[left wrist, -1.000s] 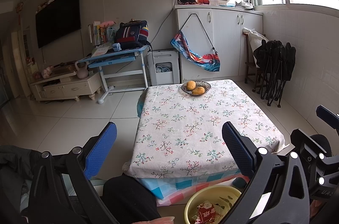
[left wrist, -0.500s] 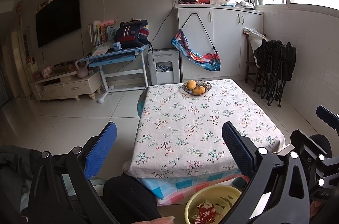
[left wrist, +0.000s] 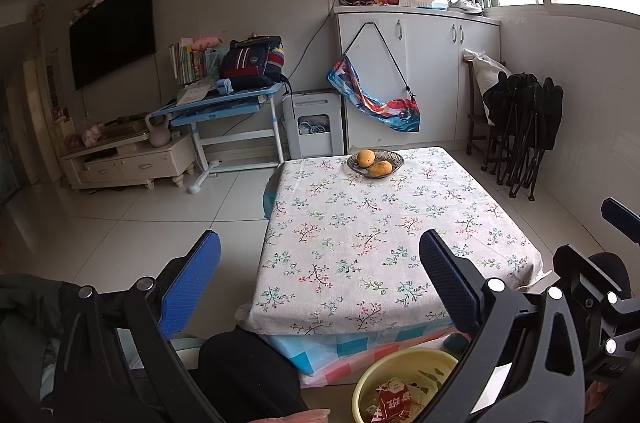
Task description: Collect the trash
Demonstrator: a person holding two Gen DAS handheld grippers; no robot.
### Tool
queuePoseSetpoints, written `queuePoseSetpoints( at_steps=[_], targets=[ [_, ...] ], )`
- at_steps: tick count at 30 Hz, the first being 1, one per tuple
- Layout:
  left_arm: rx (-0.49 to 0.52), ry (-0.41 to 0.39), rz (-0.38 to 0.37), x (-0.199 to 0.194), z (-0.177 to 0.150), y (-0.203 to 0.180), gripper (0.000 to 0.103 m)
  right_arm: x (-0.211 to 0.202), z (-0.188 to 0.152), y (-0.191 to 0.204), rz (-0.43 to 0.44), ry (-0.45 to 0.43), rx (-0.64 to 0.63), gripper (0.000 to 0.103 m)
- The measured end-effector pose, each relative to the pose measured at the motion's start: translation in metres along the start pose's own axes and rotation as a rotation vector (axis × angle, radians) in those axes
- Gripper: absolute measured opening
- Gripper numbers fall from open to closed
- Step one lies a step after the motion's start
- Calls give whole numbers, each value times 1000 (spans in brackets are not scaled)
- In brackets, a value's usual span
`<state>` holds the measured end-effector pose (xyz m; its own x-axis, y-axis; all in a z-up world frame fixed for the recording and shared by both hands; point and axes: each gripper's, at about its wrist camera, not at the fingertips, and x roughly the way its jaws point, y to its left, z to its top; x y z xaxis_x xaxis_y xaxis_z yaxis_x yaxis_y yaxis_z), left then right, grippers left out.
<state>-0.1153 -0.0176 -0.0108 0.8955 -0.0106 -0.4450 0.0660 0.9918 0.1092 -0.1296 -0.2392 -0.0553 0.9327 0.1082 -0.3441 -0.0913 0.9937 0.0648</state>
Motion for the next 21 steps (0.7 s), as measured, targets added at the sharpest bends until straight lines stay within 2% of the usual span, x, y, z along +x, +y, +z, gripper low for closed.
queuePoseSetpoints(
  at_steps=[21],
  targets=[
    [4, 6, -6, 1, -2, 3, 96, 0, 1, -1, 1, 1, -1, 96]
  ],
)
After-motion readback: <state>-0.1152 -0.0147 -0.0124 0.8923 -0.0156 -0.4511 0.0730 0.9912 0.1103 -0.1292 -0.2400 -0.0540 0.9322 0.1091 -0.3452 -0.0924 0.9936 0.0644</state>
